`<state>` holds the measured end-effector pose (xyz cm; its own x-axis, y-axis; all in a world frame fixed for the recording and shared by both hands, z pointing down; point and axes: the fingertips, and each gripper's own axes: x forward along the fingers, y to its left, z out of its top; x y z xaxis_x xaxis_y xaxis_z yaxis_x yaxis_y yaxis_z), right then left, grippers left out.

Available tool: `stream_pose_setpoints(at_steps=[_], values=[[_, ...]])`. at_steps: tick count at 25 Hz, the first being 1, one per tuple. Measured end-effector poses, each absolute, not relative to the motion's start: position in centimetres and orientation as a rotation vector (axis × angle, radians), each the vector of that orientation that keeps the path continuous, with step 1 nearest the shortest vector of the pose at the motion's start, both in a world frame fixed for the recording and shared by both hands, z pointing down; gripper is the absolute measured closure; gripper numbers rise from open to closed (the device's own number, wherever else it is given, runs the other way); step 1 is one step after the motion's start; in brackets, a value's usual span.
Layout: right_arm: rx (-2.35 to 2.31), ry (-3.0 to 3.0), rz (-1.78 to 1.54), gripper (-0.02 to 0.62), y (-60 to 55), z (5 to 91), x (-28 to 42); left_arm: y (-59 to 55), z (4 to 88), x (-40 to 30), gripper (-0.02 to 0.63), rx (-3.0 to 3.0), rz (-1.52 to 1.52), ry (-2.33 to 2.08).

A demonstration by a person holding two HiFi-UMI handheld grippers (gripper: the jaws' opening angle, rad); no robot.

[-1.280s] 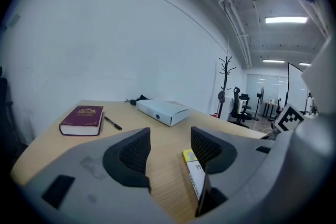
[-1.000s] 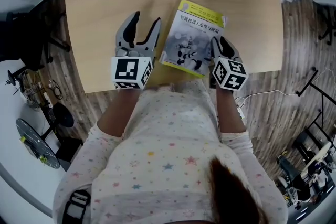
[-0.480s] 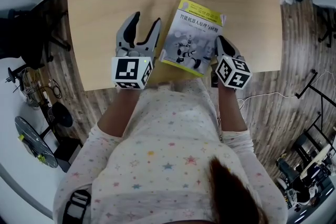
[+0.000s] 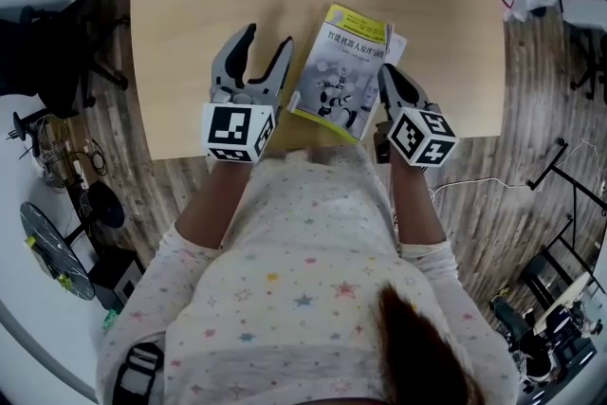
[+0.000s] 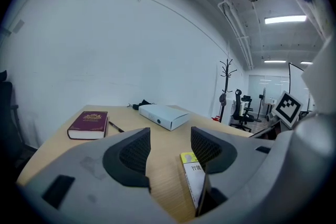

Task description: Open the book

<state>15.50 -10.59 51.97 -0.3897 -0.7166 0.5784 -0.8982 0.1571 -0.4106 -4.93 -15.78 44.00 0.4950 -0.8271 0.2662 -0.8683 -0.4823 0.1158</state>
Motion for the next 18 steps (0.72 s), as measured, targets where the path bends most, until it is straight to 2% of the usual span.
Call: stream_pose_setpoints(at_steps=[9, 18], values=[[1.497, -2.268, 1.114, 0.584, -12.0, 51.1, 13.1, -13.9, 44.6, -3.2, 0.367, 2.516, 0.280, -1.321], [1.443, -2.304, 1.142, 0.587, -12.6, 51.0, 12.1, -11.4, 46.8, 1.5, 0.367, 2.550, 0.327, -1.070]])
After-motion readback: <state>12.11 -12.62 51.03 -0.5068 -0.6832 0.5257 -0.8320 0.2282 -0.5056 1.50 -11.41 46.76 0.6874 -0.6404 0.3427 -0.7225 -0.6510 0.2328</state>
